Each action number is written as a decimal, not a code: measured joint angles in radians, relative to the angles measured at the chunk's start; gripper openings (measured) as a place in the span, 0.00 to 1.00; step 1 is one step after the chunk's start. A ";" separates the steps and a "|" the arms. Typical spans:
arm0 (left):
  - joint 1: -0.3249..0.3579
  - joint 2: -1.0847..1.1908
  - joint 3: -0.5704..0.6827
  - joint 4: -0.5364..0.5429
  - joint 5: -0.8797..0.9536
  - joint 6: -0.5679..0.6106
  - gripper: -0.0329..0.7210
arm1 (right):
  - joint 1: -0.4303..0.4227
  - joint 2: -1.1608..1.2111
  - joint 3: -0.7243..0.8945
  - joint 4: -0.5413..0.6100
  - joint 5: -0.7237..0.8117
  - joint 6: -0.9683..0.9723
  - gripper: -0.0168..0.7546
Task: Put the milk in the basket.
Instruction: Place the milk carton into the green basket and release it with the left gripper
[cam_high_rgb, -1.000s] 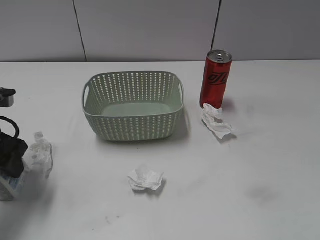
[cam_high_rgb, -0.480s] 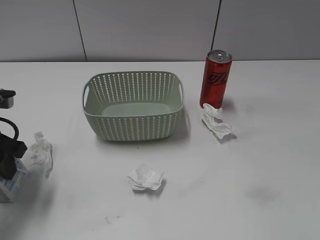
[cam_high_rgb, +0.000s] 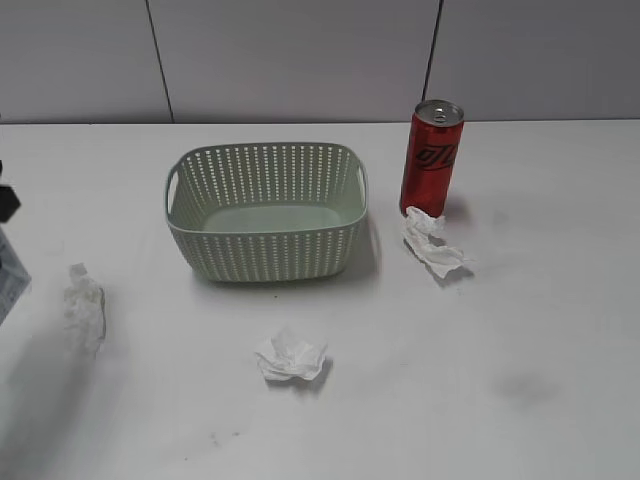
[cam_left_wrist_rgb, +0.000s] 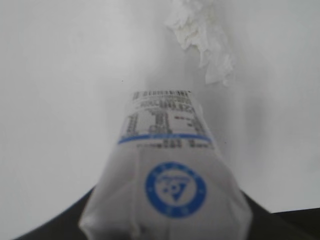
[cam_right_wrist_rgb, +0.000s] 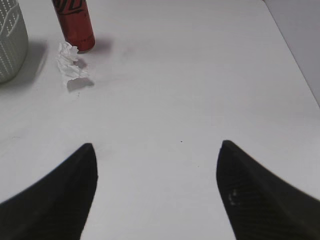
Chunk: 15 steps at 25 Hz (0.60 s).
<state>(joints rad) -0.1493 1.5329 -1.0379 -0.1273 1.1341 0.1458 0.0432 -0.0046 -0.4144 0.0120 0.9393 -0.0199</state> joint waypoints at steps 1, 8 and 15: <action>0.000 -0.002 -0.043 -0.001 0.027 0.000 0.48 | 0.000 0.000 0.000 0.000 0.000 0.000 0.78; -0.035 -0.005 -0.319 -0.002 0.080 0.000 0.48 | 0.000 0.000 0.000 0.000 0.000 0.000 0.78; -0.135 0.101 -0.548 -0.051 0.093 0.000 0.48 | 0.000 0.000 0.000 0.000 0.000 0.000 0.78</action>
<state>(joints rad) -0.2840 1.6344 -1.5855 -0.1787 1.2267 0.1458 0.0432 -0.0046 -0.4144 0.0120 0.9393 -0.0199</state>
